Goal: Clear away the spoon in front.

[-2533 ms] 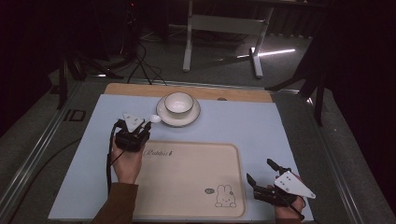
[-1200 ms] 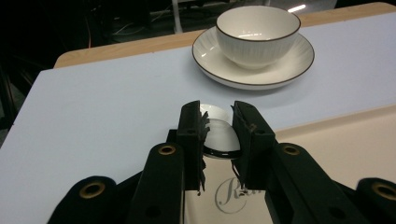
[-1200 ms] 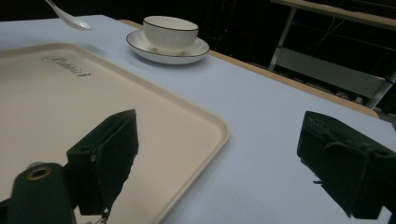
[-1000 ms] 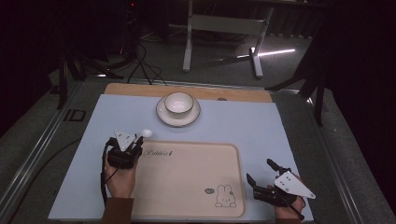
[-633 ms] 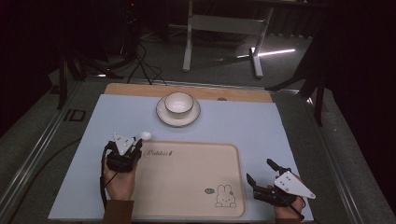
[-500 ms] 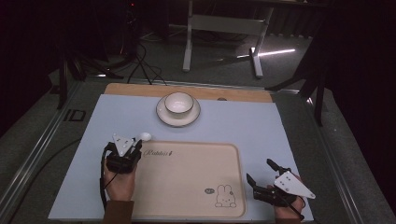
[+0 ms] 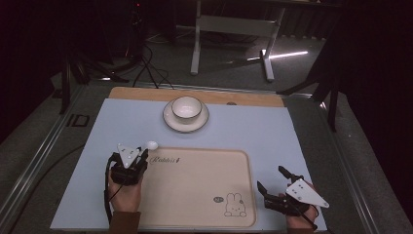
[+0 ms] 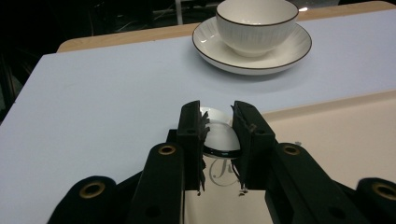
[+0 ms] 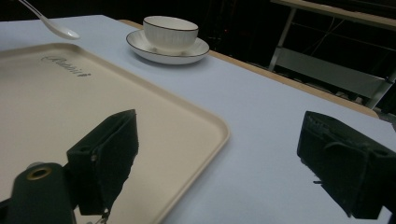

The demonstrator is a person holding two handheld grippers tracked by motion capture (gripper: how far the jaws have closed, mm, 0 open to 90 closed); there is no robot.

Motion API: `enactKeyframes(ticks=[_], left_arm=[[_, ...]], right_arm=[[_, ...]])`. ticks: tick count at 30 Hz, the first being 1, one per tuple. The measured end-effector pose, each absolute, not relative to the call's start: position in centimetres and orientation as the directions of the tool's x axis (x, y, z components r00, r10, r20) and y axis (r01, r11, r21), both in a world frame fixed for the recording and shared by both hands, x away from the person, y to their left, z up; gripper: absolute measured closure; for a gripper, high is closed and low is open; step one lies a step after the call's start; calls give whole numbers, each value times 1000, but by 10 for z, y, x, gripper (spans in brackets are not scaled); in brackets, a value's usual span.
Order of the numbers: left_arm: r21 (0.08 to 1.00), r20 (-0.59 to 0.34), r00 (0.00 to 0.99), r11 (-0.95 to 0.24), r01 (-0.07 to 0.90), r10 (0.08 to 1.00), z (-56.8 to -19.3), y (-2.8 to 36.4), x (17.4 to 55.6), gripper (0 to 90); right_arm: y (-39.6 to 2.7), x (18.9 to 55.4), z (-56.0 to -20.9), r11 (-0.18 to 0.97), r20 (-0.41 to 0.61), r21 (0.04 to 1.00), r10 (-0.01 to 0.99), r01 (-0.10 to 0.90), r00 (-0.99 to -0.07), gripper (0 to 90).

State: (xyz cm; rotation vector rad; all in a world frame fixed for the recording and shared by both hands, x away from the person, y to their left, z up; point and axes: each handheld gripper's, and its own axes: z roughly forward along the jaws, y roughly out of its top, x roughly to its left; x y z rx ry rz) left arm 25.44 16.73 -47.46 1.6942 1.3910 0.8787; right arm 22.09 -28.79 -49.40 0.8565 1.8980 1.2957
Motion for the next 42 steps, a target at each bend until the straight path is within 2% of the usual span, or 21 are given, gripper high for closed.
enactKeyframes(ticks=[23,42], left_arm=[[865,23,155,-97,492,988,-493,163,246,741],[848,48,143,-116,517,989,-512,160,231,737]], right_arm=[[-288,221,-494,289,-166,947,816,143,-554,123],[-287,222,-494,291,-169,947,813,139,-557,123]])
